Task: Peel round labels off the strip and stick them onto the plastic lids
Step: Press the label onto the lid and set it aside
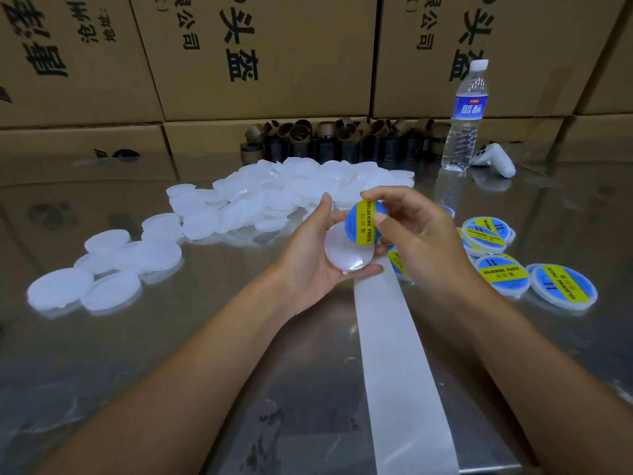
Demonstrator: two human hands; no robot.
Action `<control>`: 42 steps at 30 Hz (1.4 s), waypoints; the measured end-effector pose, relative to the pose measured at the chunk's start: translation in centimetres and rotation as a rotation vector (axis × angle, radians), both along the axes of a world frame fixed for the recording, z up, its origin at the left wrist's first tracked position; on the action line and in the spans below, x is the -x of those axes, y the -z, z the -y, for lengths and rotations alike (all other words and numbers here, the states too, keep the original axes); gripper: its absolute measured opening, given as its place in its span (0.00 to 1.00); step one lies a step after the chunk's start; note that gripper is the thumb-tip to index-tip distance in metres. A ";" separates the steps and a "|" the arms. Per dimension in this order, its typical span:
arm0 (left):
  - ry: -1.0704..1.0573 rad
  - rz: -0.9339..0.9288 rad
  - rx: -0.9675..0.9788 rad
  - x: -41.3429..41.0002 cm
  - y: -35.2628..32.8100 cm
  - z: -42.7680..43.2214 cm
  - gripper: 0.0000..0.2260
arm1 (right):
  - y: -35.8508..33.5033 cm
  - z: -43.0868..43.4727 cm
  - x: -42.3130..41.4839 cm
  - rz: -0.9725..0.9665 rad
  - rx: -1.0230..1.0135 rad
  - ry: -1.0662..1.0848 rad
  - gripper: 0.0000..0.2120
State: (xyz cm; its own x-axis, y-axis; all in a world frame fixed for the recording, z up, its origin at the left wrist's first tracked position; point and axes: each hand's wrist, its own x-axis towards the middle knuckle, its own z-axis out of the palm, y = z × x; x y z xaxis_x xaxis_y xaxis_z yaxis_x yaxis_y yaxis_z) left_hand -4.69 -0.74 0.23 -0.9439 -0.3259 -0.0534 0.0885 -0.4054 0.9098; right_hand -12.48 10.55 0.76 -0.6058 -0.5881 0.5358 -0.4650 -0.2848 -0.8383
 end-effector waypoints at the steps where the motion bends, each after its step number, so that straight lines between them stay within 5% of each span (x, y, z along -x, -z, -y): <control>1: 0.003 0.006 0.018 0.0 0.0 0.0 0.25 | 0.1 0.1 0.0 0.003 -0.012 -0.014 0.18; 21: 0.117 -0.002 0.069 0.3 0.3 -0.1 0.33 | 0.6 0.1 -0.4 -0.240 -0.290 -0.032 0.21; 42: 0.115 -0.006 -0.015 0.3 0.0 -0.5 0.33 | 1.0 0.2 -0.2 -0.351 -0.257 0.029 0.19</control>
State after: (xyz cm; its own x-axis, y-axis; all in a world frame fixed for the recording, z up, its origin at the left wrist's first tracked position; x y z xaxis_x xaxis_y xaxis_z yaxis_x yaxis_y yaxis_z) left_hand -4.98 -0.29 0.19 -0.9754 -0.2145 -0.0512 0.0464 -0.4266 0.9033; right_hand -12.28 10.39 -0.20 -0.4309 -0.7148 0.5507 -0.7392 -0.0705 -0.6698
